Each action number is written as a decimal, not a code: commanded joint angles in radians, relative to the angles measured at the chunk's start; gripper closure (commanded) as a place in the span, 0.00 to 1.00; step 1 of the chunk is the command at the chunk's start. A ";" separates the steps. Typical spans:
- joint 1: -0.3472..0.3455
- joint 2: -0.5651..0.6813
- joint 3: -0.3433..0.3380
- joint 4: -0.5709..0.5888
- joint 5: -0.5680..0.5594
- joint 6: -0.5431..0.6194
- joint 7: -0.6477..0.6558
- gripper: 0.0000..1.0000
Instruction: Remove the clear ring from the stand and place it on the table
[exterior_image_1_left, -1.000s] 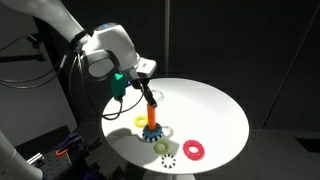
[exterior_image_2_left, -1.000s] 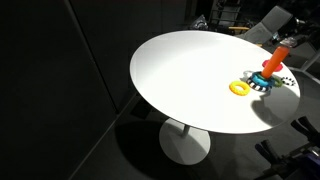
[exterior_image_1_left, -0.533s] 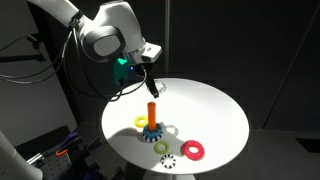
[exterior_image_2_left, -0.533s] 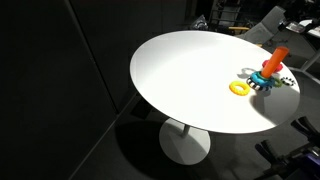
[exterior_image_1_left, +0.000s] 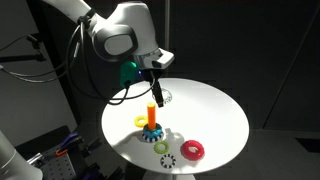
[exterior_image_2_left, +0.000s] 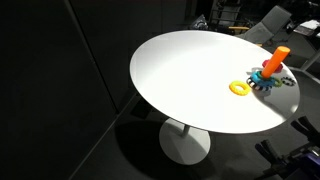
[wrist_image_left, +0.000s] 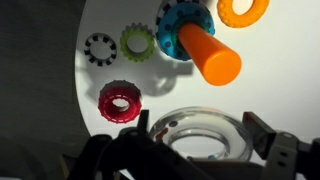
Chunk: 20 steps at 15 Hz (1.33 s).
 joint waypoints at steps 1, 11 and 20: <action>-0.037 0.082 -0.005 0.074 -0.012 -0.061 0.003 0.33; -0.075 0.269 -0.033 0.156 0.024 -0.107 -0.100 0.33; -0.094 0.422 -0.041 0.227 0.028 -0.074 -0.102 0.33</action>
